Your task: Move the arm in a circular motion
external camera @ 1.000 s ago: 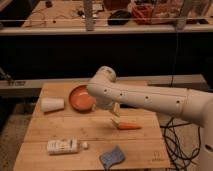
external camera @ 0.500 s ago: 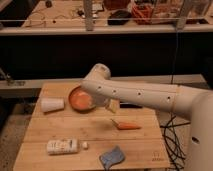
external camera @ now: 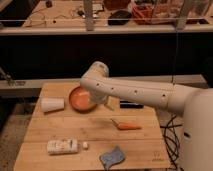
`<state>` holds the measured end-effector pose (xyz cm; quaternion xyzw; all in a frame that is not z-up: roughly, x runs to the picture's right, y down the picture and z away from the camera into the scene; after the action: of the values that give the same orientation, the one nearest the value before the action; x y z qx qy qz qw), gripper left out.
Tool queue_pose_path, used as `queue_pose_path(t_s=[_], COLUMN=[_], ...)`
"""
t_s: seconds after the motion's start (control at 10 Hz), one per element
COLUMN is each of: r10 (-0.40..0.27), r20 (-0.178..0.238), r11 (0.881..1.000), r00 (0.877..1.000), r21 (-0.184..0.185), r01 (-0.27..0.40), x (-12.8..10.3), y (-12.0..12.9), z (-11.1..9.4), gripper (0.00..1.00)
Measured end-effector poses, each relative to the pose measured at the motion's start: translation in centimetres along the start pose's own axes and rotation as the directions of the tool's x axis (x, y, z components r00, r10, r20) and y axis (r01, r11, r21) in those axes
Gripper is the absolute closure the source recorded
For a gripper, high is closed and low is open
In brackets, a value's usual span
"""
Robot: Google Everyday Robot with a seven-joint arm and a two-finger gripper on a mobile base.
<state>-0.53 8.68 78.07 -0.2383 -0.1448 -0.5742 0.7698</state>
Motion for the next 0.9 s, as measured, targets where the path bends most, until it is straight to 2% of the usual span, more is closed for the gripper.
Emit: queue_pose_path(t_s=[0.1,0.4,0.9], r10=[0.006,0.006,0.037], r20=[-0.001,-0.005,0.003], r11=[1.000,1.000,0.999], r00=[1.000,1.000,0.999], r21=[0.003,0.009,0.011], r01=[-0.006,-0.006,-0.037], x=[0.3,1.6,3.1], y=[0.1,-1.8,-0.6], z=[0.1,0.6,1.0], gripper=[0.20,0.20,0.20])
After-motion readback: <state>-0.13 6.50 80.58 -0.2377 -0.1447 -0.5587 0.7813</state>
